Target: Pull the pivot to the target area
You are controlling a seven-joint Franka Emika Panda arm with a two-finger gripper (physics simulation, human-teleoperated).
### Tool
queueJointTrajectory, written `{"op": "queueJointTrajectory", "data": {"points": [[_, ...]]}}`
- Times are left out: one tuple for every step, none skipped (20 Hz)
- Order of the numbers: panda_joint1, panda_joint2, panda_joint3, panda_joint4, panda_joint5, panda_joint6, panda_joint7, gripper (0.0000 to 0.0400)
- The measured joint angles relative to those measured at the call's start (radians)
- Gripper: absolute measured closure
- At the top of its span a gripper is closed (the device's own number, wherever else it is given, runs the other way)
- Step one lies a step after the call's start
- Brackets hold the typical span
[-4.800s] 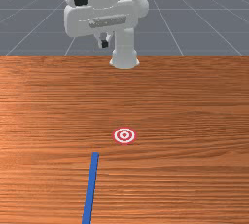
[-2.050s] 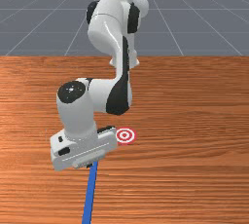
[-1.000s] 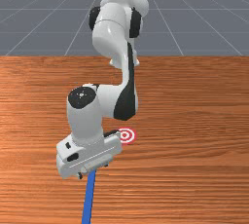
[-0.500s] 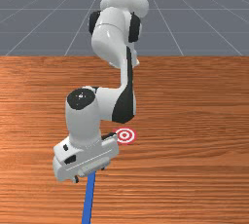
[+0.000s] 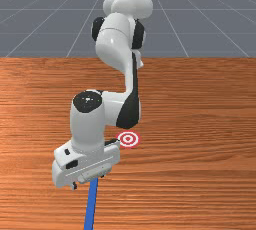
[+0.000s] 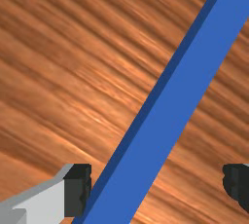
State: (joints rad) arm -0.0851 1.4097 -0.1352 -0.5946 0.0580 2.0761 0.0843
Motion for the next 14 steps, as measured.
{"op": "queueJointTrajectory", "data": {"points": [[-0.027, 0.04, 0.044, 0.073, 0.023, -0.033, -0.095, 0.0005], [-0.021, -0.079, 0.037, -0.158, 0.04, 0.153, -0.054, 0.0], [-0.017, -0.073, 0.036, -0.147, 0.037, 0.129, -0.047, 0.0], [-0.023, 0.003, 0.042, 0.002, 0.026, 0.011, -0.085, 0.0], [-0.023, 0.008, 0.043, 0.013, 0.026, 0.009, -0.084, 0.0002], [-0.021, 0.012, 0.035, 0.02, 0.029, 0.004, -0.039, 0.0001], [-0.021, 0.012, 0.035, 0.02, 0.029, 0.004, -0.039, 0.0], [-0.021, 0.012, 0.035, 0.02, 0.029, 0.004, -0.039, 0.0], [-0.021, 0.012, 0.035, 0.02, 0.029, 0.004, -0.039, 0.0], [-0.021, 0.012, 0.035, 0.02, 0.029, 0.004, -0.039, 0.0], [-0.017, 0.017, 0.027, 0.026, 0.021, 0.007, -0.031, 0.0155], [-0.023, 0.033, 0.035, 0.055, 0.027, -0.008, -0.037, 0.024], [-0.023, 0.033, 0.035, 0.055, 0.027, -0.008, -0.036, 0.0256], [-0.012, 0.007, 0.017, 0.002, 0.014, 0.021, -0.022, 0.029]]}}
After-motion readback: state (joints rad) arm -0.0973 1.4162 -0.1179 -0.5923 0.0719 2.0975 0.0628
